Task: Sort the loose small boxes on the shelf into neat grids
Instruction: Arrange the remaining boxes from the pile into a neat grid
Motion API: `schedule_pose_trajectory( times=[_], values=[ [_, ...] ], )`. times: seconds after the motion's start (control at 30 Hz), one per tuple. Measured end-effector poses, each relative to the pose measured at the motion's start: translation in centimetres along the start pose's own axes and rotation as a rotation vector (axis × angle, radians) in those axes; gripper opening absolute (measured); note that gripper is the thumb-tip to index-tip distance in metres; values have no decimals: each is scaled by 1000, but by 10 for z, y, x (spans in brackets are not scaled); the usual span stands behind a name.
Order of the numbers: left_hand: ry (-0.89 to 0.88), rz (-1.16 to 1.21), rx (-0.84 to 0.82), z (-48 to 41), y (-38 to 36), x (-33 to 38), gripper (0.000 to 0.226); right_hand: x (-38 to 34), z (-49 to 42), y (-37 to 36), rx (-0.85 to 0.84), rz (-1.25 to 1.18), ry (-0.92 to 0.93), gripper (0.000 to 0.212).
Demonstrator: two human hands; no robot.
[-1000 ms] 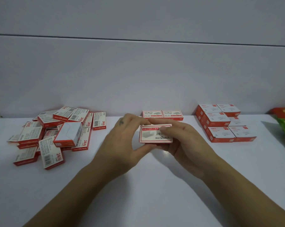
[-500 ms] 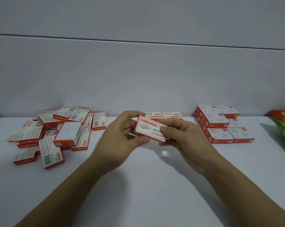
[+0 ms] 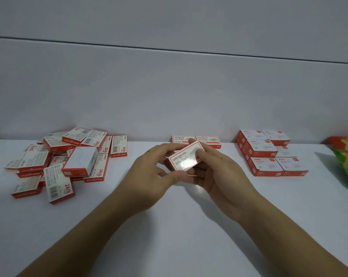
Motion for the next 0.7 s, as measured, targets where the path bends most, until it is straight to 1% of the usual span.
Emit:
schedule_pose_trajectory(
  times=[0.03,0.1,0.2,0.27,0.33,0.37,0.4,0.47,0.5,0.6,0.7],
  values=[
    [38,43,17,-1,2,0,46,0,0,1,32,45,12,28],
    [88,95,64,-4,8,-1,39,1,-1,3,84,50,15,24],
    [71,85,139,-6,14,0,35,4,-1,4,85,-18,-14,28],
    [80,74,127,-5,14,0,41,4,-1,4,110,-55,-10,34],
    [105,55,80,-5,13,0,55,5,-1,5,122,-70,9,35],
    [98,-2,77,-4,13,0,58,5,-1,6,121,-58,18,35],
    [74,-90,97,-4,13,0,57,5,-1,6,120,-28,31,35],
    [23,-239,150,-4,13,1,50,6,-2,5,129,88,72,36],
    [19,-276,162,-4,14,1,47,6,-2,5,141,175,92,39],
    [25,-354,170,-3,14,-1,44,5,-1,5,194,526,151,48],
    [10,-404,175,-3,14,-4,43,5,-1,4,199,829,313,47]
  ],
)
Point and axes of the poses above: each hand's wrist, its own z-axis away from the middle knuckle, its own y-axis out of the back of the hand, x = y × z, the point moved 1 cm from there along -z, towards the middle knuckle, and after that the axes turned 6 degrees about -x, right-handed, at the moved point
